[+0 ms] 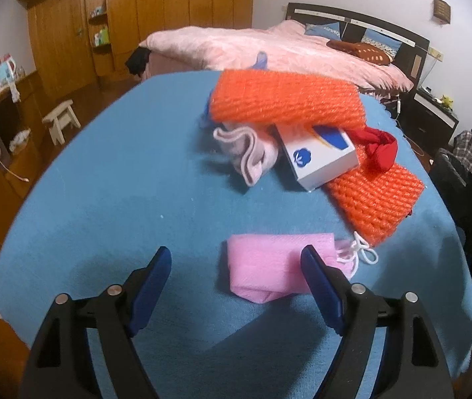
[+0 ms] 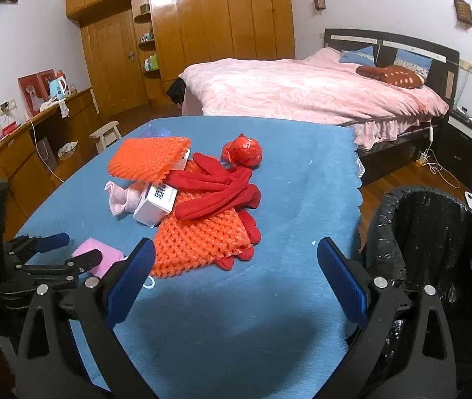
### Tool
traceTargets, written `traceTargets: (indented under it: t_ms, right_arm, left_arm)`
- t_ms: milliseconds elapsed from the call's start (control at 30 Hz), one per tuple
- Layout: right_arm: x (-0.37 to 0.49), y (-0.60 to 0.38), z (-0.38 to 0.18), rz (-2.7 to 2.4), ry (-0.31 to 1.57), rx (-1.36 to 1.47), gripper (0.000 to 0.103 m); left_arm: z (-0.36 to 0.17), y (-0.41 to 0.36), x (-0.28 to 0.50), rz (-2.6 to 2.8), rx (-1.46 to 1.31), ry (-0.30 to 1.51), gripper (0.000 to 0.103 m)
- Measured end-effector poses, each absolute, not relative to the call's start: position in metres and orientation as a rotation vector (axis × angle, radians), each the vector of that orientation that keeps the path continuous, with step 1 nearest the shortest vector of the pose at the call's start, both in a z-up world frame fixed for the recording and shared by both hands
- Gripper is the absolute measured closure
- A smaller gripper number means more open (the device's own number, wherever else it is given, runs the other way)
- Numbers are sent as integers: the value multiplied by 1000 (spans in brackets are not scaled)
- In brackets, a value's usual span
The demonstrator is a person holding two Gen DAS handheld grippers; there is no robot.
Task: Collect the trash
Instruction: 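Grasp the pink mask with the left tool while the right tool grasps the orange mesh net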
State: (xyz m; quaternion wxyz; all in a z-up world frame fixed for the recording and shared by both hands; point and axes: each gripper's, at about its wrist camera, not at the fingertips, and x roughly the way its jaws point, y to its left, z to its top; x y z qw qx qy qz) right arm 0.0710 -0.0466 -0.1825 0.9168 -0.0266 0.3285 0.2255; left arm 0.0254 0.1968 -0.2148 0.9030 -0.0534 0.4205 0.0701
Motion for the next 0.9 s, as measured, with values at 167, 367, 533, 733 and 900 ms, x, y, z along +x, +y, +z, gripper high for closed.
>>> traceTargets:
  t_ms: [167, 367, 533, 733, 900]
  right_arm:
    - [72, -43, -190, 458, 689, -70, 8]
    - [72, -39, -197, 461, 704, -80, 8]
    - [74, -39, -200, 463, 714, -86, 8]
    - [76, -42, -196, 466, 705, -75, 8]
    - [86, -40, -186, 462, 686, -59, 8]
  left_arm:
    - [-218, 198, 27, 98, -147, 886, 42]
    - [-215, 185, 27, 43, -143, 884, 74]
    - [-211, 186, 27, 49, -162, 862, 88]
    - [-192, 186, 26, 47, -152, 808, 93]
    - [-170, 186, 29, 45, -136, 752, 95]
